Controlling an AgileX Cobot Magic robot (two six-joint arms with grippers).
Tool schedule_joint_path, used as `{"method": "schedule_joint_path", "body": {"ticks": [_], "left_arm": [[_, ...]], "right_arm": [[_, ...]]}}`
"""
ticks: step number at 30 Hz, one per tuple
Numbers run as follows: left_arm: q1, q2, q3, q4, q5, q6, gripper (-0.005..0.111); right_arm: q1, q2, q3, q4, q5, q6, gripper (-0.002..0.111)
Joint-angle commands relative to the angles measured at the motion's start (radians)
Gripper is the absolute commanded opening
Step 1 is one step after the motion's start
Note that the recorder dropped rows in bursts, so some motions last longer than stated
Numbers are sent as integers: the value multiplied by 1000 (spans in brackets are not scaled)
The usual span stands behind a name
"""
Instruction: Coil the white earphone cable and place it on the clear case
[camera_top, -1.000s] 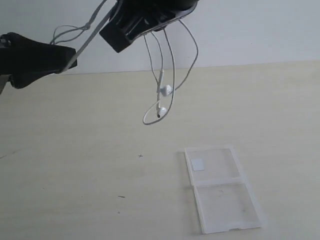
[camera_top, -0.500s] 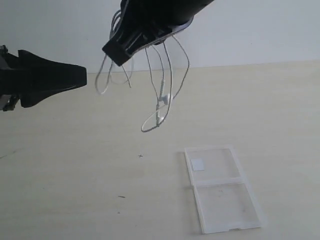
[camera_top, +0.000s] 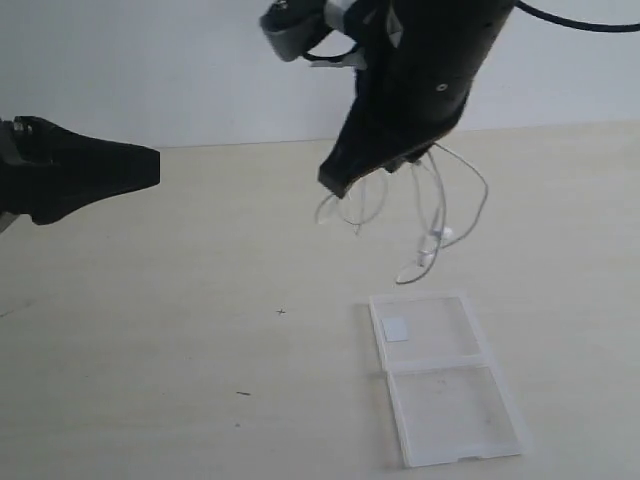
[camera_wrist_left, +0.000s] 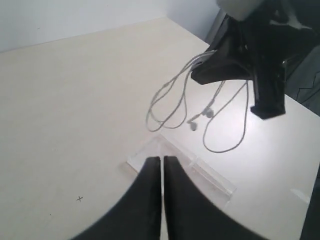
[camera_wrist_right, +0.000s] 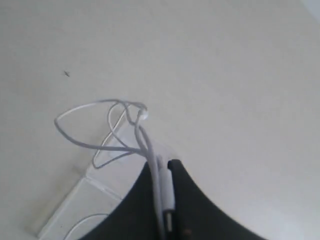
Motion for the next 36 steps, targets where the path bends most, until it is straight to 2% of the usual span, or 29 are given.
{"method": "schedule_joint_path", "body": {"ticks": [1, 5, 8, 15, 23, 30, 36], "left_arm": [[3, 0, 17, 1, 55, 7, 0], [3, 0, 107, 1, 264, -34, 0], [3, 0, 156, 1, 321, -42, 0], [3, 0, 216, 1, 327, -42, 0], [3, 0, 229, 1, 340, -42, 0], [3, 0, 229, 1, 345, -42, 0], [3, 0, 229, 1, 341, -42, 0]], "right_arm": [[-113, -5, 21, 48, 108, 187, 0], [-190, -2, 148, 195, -40, 187, 0], [-190, 5, 194, 226, -140, 218, 0], [-190, 107, 199, 230, -142, 233, 0], [-190, 159, 232, 252, -112, 229, 0], [-190, 159, 359, 254, -193, 229, 0], [-190, 191, 378, 276, -247, 229, 0]]}}
